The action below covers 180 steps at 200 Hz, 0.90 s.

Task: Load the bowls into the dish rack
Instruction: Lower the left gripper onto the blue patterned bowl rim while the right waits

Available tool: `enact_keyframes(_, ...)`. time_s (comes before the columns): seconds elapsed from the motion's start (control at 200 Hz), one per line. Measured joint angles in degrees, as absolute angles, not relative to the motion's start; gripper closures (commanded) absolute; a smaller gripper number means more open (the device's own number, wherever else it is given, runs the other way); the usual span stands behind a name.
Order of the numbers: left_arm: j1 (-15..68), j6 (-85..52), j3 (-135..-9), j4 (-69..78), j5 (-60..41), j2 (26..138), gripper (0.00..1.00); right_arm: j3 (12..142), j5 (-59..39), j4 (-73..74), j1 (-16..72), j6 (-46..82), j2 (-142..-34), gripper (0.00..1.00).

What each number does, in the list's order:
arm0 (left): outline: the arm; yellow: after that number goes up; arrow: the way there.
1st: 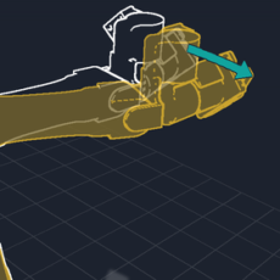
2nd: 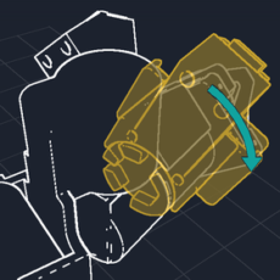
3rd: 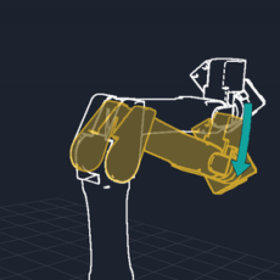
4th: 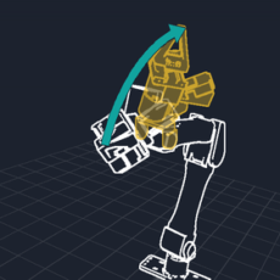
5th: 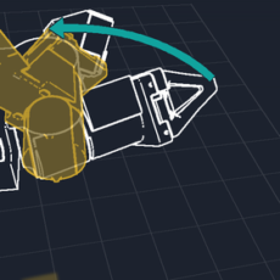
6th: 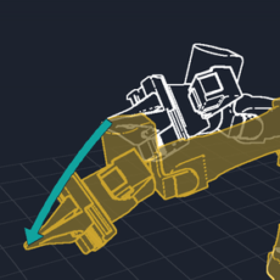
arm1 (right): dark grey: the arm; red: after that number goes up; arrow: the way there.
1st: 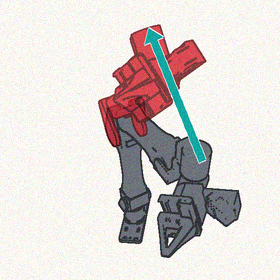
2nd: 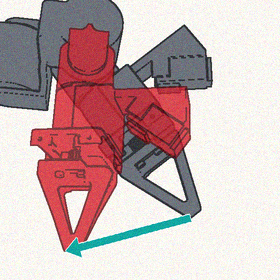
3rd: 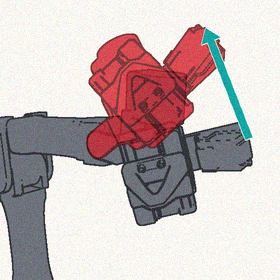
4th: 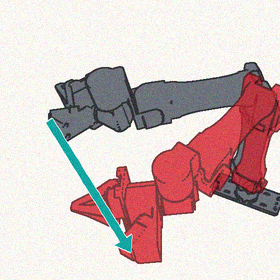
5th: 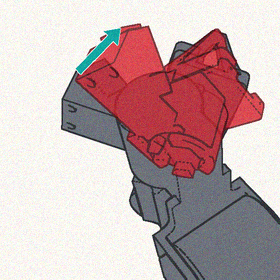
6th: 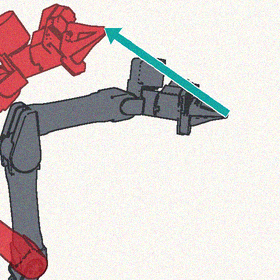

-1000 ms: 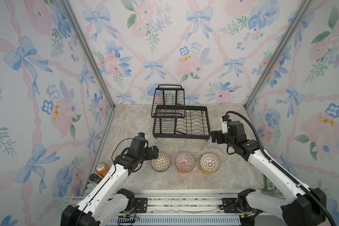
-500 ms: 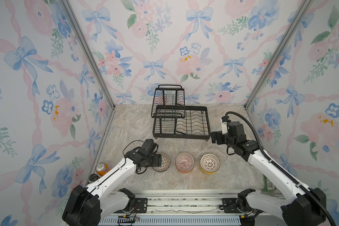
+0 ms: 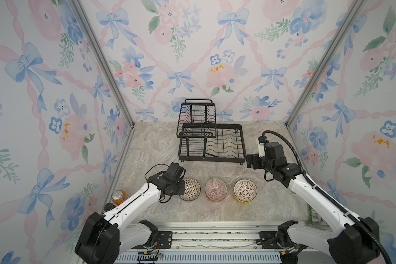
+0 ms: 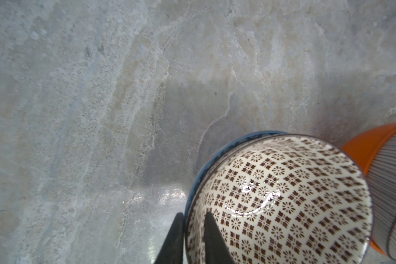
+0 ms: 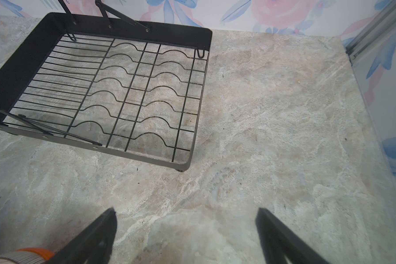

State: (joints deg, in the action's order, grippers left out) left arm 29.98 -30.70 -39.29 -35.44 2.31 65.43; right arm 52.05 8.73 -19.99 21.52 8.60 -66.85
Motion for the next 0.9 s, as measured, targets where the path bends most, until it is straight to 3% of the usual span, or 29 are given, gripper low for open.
enact_keyframes(0.205, 30.0, -30.57, -39.92, -35.7, 2.02, 65.43, 1.0, 52.05, 8.71, -19.99, 21.52, 8.6, -66.89, 0.03)
enact_keyframes(0.9, 30.0, -29.82, -43.42, -37.54, 1.48, 65.45, 1.0, 52.05, 7.64, -19.97, 21.54, 8.6, -68.31, 0.03)
